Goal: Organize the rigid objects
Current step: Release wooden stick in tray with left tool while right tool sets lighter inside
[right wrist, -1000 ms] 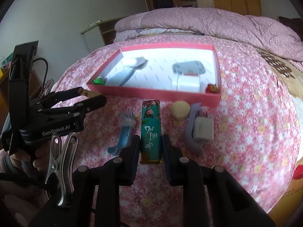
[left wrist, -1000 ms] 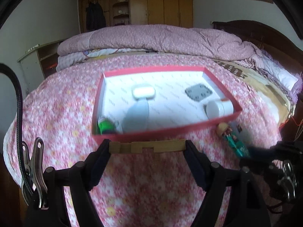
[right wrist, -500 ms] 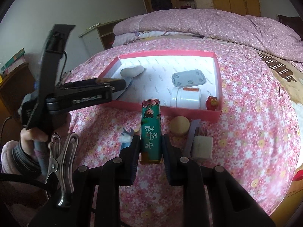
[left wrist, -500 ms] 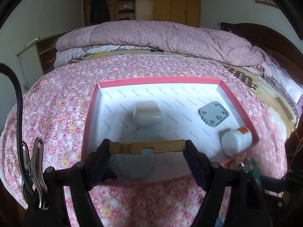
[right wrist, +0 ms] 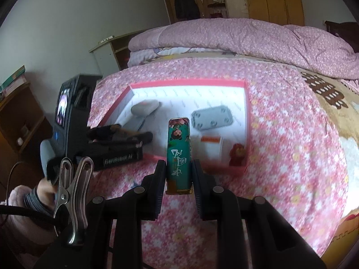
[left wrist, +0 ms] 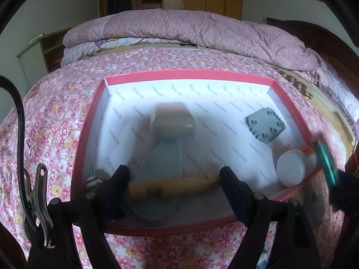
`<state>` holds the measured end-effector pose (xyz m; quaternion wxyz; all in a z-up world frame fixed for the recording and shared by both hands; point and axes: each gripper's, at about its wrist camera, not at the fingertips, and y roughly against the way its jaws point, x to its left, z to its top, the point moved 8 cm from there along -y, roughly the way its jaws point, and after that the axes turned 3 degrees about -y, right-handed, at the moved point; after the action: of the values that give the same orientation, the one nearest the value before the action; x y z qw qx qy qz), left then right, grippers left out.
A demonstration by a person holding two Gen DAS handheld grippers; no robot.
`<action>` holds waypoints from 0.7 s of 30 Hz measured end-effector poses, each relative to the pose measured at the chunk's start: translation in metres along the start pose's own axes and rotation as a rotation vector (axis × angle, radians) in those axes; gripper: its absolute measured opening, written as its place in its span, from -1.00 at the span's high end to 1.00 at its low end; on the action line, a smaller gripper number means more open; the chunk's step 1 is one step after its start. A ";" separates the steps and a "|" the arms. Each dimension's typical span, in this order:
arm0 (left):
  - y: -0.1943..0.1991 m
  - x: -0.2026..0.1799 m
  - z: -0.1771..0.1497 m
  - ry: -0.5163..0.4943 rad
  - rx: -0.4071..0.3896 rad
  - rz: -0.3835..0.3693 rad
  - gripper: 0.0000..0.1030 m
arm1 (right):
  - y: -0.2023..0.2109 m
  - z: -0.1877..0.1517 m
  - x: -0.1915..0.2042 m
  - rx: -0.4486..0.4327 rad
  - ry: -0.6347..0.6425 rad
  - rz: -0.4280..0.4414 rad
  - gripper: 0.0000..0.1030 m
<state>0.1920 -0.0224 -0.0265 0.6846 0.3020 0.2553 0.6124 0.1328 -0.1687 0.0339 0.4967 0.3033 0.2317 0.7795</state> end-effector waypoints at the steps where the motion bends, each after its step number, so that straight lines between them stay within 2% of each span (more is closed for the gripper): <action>1: 0.000 0.000 0.000 -0.001 -0.002 0.001 -0.69 | -0.001 0.004 -0.002 -0.004 0.000 -0.005 0.53; 11: 0.001 0.000 0.000 0.006 -0.014 0.002 -0.74 | -0.031 0.048 -0.031 0.002 -0.060 -0.053 0.53; 21: 0.000 0.001 0.001 0.006 -0.020 0.002 -0.76 | -0.053 0.070 -0.046 0.014 -0.093 -0.079 0.53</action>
<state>0.1924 -0.0219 -0.0259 0.6859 0.2937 0.2511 0.6166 0.2308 -0.1856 0.0373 0.5352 0.3332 0.2255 0.7428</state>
